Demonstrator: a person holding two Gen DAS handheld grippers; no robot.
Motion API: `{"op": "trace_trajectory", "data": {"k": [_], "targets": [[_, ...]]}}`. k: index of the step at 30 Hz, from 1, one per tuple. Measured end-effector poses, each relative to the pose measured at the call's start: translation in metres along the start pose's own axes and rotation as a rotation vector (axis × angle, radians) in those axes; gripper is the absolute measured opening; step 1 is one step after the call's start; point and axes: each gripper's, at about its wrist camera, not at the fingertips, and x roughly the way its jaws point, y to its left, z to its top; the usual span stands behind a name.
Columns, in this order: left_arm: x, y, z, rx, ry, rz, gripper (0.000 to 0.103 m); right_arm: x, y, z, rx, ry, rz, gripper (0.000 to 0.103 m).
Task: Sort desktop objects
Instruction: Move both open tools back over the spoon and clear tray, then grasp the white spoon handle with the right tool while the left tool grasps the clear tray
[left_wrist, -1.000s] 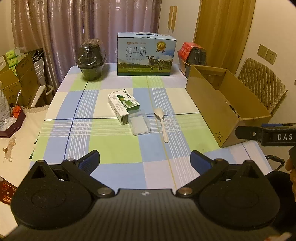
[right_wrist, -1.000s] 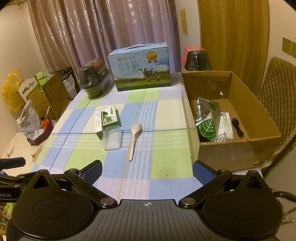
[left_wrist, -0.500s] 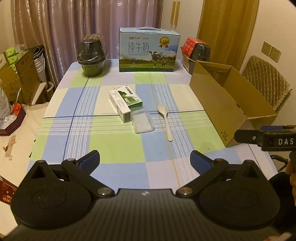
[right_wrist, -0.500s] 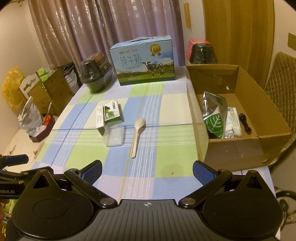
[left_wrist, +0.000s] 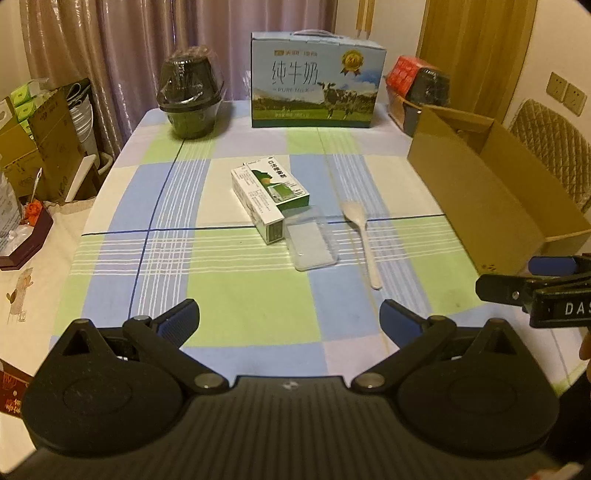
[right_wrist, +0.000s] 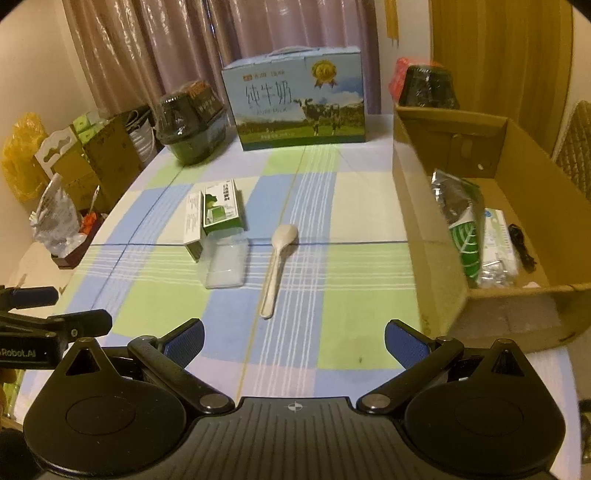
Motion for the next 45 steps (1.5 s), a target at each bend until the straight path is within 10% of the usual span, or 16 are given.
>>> {"op": "trace_trajectory", "data": {"k": [21,34,45], "targets": [[0.128,-0.005,0.027,0.061,0.035,-0.083,0.087,0.120,-0.015,0.041,-0.032,0.076,0.018,0.052],[0.176,-0.016,0.036,0.056,0.065,-0.105,0.060,0.151,-0.020,0.049,-0.044,0.107,0.027,0.037],[0.179,-0.016,0.036,0.057,0.072,-0.079,0.056,0.169,-0.018,0.053,-0.020,0.124,0.082,0.032]]}}
